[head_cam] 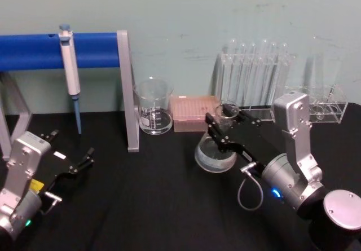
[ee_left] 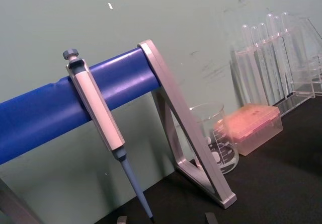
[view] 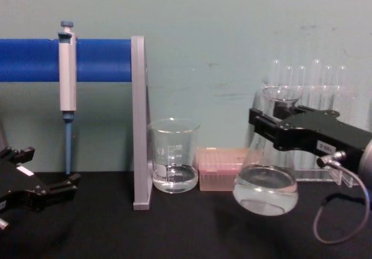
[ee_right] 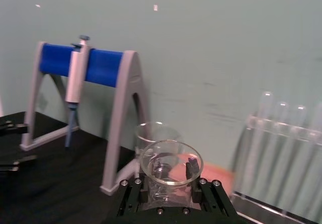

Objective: Grasp the erlenmeyer flask with one hand, shake it three times, then place it back.

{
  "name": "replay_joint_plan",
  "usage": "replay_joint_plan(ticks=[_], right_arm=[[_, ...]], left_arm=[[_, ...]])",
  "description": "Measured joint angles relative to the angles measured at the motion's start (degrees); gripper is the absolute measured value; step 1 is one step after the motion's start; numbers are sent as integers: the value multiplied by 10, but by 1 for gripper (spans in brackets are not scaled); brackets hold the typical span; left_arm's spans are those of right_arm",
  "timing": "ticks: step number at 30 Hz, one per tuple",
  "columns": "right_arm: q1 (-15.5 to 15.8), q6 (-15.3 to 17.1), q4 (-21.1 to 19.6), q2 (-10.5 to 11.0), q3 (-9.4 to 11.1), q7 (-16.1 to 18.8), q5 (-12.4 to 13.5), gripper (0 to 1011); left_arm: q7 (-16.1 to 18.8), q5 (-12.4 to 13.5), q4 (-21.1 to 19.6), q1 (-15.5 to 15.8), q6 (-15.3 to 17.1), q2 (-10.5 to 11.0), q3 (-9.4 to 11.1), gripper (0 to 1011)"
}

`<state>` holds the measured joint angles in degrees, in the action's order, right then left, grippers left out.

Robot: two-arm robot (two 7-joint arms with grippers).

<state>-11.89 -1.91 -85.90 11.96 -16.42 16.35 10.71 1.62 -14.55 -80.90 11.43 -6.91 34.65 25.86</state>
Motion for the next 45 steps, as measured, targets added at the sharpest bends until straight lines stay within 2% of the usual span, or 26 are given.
replay_joint_plan(ticks=[10,28,35,45], right_arm=[[-9,-3,2,8,-25,38,17,450],[-32,-17,3,34,-80,102,47,450],[-41,-19,7,41,-96,114,57,450],[-50,-20,15,46,-107,115,63,450]], left_arm=[[0,0,0,0,0,0,0,1001],[0,0,0,0,0,0,0,1001],[0,0,0,0,0,0,0,1001],[0,0,0,0,0,0,0,1001]])
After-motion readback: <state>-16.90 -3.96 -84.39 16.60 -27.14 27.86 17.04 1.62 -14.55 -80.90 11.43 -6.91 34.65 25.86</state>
